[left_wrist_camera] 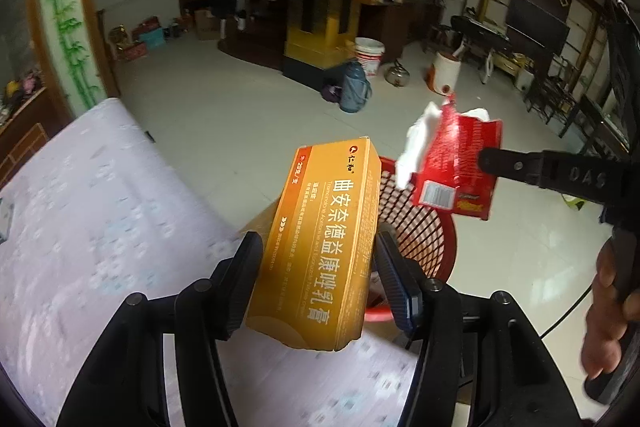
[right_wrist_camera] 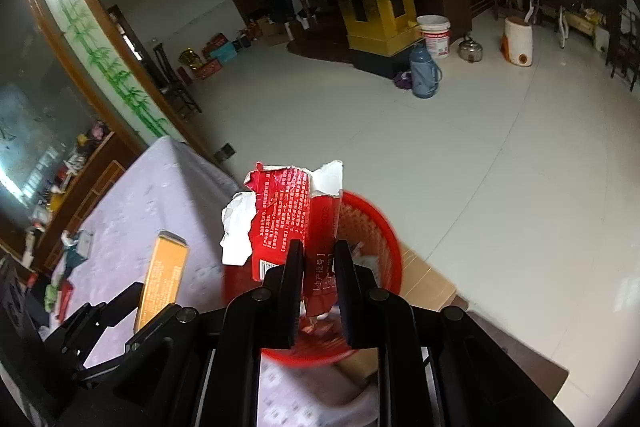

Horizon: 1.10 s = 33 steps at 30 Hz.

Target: Collect trash

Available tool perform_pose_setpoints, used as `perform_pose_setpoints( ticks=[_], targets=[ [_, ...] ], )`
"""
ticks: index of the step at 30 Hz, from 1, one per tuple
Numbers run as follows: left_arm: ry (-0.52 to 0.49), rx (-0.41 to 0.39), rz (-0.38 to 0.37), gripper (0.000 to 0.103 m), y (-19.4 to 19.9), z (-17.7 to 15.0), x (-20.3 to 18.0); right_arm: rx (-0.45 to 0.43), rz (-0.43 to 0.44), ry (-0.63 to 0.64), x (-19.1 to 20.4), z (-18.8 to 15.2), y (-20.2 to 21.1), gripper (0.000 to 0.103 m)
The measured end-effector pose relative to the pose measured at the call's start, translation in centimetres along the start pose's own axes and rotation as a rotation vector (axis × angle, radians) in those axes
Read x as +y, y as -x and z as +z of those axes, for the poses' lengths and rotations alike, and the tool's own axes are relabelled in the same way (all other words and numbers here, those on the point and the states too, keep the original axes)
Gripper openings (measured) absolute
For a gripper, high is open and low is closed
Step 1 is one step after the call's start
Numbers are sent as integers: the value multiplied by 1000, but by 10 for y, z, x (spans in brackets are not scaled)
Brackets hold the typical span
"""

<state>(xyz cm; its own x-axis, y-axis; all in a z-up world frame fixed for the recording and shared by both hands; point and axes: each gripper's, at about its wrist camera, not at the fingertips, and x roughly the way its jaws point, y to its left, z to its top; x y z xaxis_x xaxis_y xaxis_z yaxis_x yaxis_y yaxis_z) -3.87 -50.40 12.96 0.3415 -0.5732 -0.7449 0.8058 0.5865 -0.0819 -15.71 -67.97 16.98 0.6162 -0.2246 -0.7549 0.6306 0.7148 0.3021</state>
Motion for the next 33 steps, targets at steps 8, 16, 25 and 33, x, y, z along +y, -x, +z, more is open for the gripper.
perform_pose_setpoints(
  ticks=[8, 16, 25, 33],
  targets=[
    [37, 29, 28, 63, -38, 12, -2, 49, 1, -22, -23, 12, -28, 34],
    [43, -106, 99, 89, 27, -14, -1, -12, -66, 111, -4, -27, 16, 70],
    [-76, -168, 122, 96, 111, -78, 7, -119, -201, 158, 32, -97, 84, 88],
    [-103, -169, 94, 96, 144, -125, 17, -103, -255, 138, 43, -148, 115, 89]
  ],
)
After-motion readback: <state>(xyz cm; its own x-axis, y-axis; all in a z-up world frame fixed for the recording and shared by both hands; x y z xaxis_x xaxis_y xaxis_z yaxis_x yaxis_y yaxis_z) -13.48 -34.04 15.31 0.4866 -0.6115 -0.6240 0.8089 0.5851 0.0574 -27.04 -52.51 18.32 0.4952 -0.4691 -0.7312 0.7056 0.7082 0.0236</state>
